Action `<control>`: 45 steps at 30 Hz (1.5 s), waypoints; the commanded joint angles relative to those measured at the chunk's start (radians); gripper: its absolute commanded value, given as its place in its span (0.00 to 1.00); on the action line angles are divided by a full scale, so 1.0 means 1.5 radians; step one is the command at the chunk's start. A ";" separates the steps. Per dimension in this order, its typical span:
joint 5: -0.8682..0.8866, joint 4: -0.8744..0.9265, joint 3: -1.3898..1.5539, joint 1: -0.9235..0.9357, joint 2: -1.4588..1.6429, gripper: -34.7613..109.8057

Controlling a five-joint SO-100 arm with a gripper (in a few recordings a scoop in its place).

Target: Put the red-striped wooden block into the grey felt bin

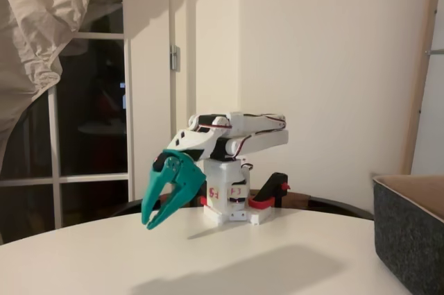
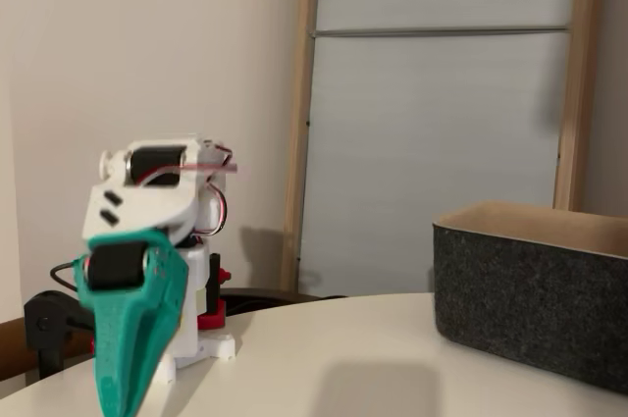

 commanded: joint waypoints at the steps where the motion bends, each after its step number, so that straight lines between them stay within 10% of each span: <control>1: 0.011 0.001 0.014 -0.010 0.031 0.24; 45: 0.099 0.005 0.014 -0.011 0.028 0.24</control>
